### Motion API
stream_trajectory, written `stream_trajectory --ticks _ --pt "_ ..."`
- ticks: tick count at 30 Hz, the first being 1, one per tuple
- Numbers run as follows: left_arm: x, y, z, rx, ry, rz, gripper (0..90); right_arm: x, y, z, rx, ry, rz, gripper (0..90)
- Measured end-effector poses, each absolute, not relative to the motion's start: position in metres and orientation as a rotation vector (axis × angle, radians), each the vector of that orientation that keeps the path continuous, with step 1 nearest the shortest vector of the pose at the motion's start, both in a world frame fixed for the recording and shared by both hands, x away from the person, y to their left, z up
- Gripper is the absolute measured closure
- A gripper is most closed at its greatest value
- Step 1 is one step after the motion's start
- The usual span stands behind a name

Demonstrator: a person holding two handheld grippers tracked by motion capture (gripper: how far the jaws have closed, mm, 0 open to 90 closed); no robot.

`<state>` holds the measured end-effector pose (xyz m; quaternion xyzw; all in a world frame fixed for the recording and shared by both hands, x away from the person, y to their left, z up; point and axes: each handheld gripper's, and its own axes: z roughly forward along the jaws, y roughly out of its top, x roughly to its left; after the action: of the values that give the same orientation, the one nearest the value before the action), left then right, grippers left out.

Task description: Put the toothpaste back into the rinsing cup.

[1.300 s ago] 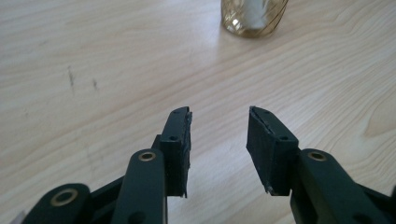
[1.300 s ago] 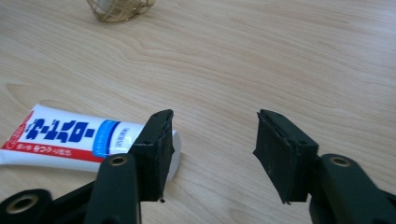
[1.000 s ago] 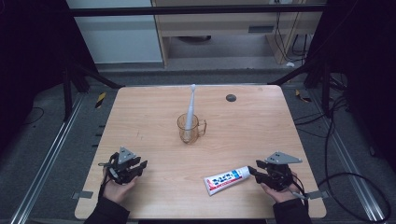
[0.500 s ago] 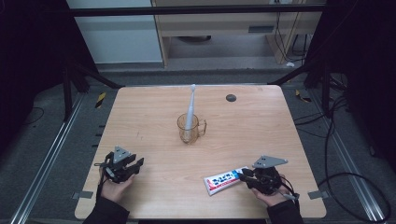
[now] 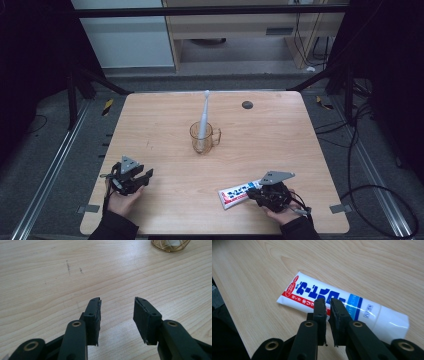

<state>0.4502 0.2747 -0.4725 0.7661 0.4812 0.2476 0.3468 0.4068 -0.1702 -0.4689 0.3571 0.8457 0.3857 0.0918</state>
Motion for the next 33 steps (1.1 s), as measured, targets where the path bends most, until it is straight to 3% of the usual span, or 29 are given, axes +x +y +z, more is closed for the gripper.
stream_trajectory --ticks 8,33 --pt "0.451 0.274 -0.472 1.995 1.257 0.653 52.9 0.405 -0.163 -0.472 1.021 2.553 1.142 89.3" --pt "0.455 0.268 -0.473 2.018 1.245 0.651 50.9 0.408 -0.134 -0.482 0.926 2.644 1.097 90.0"
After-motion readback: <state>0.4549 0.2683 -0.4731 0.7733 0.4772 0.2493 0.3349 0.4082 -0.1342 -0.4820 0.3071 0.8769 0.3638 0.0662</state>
